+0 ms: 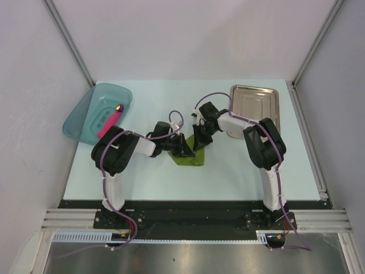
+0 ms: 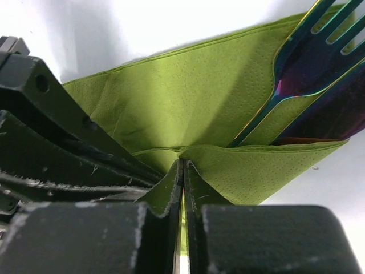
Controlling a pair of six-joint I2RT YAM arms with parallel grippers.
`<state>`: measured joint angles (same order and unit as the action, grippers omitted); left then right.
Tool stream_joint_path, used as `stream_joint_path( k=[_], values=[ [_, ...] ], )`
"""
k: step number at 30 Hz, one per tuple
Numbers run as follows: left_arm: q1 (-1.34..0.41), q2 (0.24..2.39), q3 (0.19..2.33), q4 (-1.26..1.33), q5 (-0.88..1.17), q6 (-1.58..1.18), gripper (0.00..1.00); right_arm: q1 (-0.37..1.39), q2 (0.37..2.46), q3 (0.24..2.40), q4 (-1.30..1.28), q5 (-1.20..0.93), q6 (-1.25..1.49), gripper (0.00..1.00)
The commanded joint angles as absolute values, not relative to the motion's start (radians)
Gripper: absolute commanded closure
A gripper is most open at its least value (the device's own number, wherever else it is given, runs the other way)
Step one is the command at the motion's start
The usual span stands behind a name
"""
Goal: Place the utensils on the paper napkin and roll it up
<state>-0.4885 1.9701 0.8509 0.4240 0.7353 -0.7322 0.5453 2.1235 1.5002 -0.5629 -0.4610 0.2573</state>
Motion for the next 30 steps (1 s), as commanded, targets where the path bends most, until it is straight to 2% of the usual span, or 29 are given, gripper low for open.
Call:
stream_joint_path(
  k=[1,3,4,7,18,30],
  values=[
    [-0.488,1.996,0.877,0.338,0.683,-0.677,0.94,0.548,2.117,1.552,-0.601,-0.457,0.239,0.92],
    [-0.486,1.999,0.877,0.316,0.666,-0.663,1.0,0.542,2.088,1.59,-0.604,-0.463,0.242,0.88],
    [-0.486,1.999,0.877,0.305,0.664,-0.658,1.0,0.535,2.08,1.606,-0.607,-0.459,0.242,0.84],
    [-0.486,1.99,0.874,0.295,0.653,-0.652,1.0,0.526,2.051,1.652,-0.626,-0.419,0.23,0.8],
    [-0.486,1.983,0.881,0.29,0.655,-0.652,1.0,0.543,2.054,1.621,-0.644,-0.334,0.219,0.88],
    [-0.479,1.962,0.873,0.293,0.655,-0.649,1.0,0.58,2.16,1.556,-0.601,-0.27,0.183,0.91]
  ],
)
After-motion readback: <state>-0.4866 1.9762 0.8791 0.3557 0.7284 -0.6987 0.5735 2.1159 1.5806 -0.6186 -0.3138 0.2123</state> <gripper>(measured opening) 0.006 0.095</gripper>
